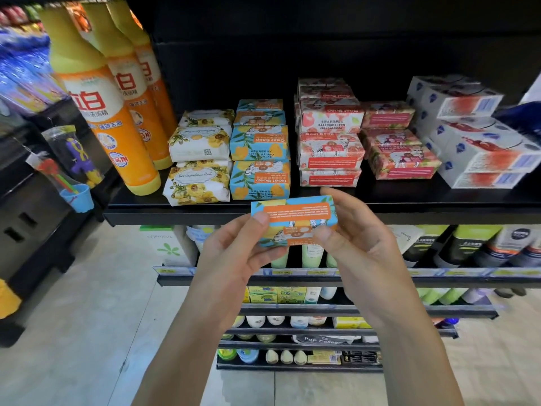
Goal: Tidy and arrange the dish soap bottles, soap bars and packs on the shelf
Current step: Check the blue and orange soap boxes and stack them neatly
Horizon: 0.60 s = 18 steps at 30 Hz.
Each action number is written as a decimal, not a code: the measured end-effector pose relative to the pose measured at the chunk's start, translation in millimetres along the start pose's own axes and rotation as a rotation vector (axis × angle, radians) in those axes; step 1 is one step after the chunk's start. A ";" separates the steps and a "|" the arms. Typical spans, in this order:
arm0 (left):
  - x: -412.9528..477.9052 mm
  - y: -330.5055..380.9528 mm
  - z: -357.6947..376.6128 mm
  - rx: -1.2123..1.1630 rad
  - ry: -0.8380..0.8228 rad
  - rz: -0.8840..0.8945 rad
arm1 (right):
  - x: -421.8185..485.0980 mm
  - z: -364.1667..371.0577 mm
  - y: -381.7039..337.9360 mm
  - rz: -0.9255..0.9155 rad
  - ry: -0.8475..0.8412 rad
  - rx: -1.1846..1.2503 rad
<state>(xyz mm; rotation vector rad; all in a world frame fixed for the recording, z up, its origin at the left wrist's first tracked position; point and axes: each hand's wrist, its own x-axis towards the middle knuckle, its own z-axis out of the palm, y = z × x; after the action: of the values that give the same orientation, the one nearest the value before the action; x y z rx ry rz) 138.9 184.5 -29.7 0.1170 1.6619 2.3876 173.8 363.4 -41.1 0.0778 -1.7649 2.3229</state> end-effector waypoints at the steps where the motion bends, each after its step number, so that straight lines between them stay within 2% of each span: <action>1: 0.4 -0.2 0.0 0.006 -0.001 0.010 | -0.1 -0.1 -1.3 0.031 0.008 0.015; 7: 1.3 -0.2 2.6 0.019 -0.022 0.046 | -1.1 1.6 -6.0 0.155 0.033 -0.051; 18: -3.3 0.4 5.9 0.077 -0.038 0.061 | -3.2 3.3 -10.8 0.161 0.108 -0.019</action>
<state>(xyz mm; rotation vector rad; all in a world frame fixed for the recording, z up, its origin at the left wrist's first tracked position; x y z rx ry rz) 143.2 189.0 -27.0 0.2277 1.7576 2.3491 178.9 362.5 -30.5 -0.1954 -1.7996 2.3690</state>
